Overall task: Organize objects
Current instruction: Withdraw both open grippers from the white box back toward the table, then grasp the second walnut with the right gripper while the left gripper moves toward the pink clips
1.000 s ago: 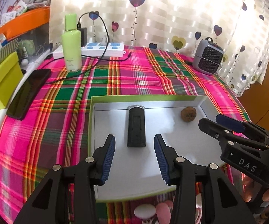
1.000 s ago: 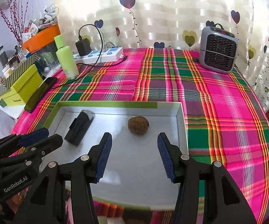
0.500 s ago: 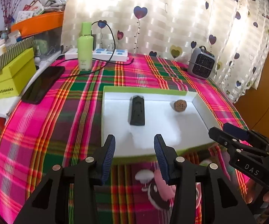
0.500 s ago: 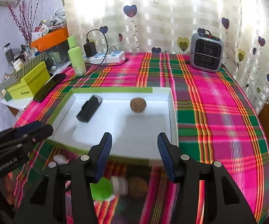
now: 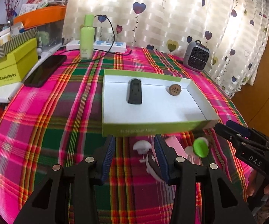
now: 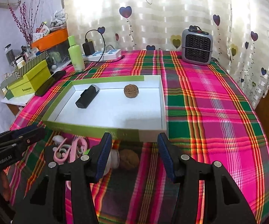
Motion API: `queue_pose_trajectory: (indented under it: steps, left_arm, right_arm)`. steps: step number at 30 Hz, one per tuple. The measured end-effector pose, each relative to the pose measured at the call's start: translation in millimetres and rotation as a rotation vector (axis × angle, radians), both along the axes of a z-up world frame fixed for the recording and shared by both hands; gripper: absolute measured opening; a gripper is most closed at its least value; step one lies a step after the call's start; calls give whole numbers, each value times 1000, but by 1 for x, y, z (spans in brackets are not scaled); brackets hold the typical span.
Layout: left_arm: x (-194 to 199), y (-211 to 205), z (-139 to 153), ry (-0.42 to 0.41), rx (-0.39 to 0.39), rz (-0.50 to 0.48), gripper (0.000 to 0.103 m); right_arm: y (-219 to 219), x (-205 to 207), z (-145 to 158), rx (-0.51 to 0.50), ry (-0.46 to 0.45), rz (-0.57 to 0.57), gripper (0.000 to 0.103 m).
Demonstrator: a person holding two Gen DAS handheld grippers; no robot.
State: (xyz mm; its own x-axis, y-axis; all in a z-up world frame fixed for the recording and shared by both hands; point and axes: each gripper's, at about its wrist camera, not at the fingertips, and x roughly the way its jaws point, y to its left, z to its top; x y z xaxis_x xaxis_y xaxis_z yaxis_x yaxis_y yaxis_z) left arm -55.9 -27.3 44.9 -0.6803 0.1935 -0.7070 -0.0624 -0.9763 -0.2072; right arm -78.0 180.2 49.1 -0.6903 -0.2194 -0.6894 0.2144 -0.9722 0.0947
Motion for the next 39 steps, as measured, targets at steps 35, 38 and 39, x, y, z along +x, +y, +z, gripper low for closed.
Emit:
queue_pose_trajectory:
  steps: [35,38,39]
  left_arm:
    - [8,11,-24,-82,21,-57,46]
    - [8,9,-25,-83,17,-56,46]
    - [8,9,-25,-83,12,-53,46]
  right_arm:
    - [-8,-4,-37,50,-118,111,52]
    - [-12,-6,-37,67,-115,135,52]
    - [-12,-7,-37,75,-112,140,52]
